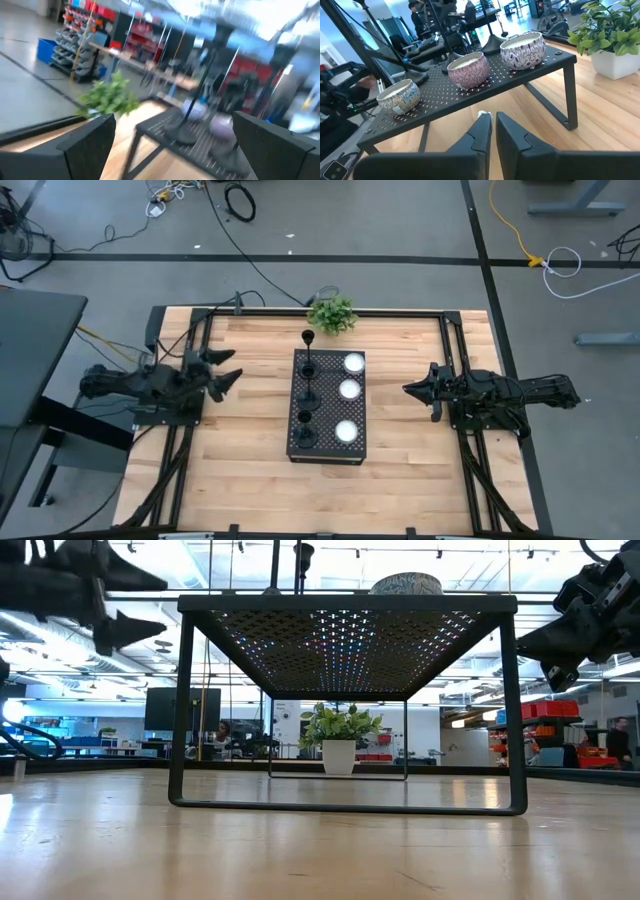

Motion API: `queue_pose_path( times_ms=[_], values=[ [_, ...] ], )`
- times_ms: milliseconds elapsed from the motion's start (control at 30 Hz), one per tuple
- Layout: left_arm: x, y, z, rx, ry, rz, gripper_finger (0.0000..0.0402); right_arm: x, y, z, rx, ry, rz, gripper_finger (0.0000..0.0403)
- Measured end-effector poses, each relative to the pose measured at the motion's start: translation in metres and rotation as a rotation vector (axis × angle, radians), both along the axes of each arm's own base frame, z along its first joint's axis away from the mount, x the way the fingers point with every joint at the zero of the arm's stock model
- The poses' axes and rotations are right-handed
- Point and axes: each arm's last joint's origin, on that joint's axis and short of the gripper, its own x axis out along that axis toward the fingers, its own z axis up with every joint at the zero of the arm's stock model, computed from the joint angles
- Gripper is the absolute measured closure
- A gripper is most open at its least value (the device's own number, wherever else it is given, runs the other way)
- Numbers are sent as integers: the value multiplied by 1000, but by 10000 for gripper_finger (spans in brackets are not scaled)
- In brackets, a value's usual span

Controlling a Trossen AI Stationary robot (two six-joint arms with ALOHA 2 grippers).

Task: Pick & Place candle stick holders
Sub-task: Return to Home Position

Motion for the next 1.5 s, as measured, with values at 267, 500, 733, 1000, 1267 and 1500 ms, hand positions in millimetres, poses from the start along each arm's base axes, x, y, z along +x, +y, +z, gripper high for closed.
queue_pose_path(
  times_ms=[267, 500, 733, 1000, 1267, 1500],
  values=[
    [13, -3, -36, -16, 71, -25, 3, 0, 0, 0, 0, 0, 0, 376],
    [13, -3, -36, -19, 68, -24, 3, 0, 0, 0, 0, 0, 0, 376],
    [13, -3, -35, -21, 57, -23, 3, 0, 0, 0, 0, 0, 0, 376],
    [13, -3, -35, -21, 52, -23, 3, 0, 0, 0, 0, 1, 0, 376],
    [13, -3, -35, -21, 52, -24, 3, 0, 0, 0, 0, 1, 0, 376],
    [13, -3, -35, -21, 51, -24, 3, 0, 0, 0, 0, 1, 0, 376]
  ],
)
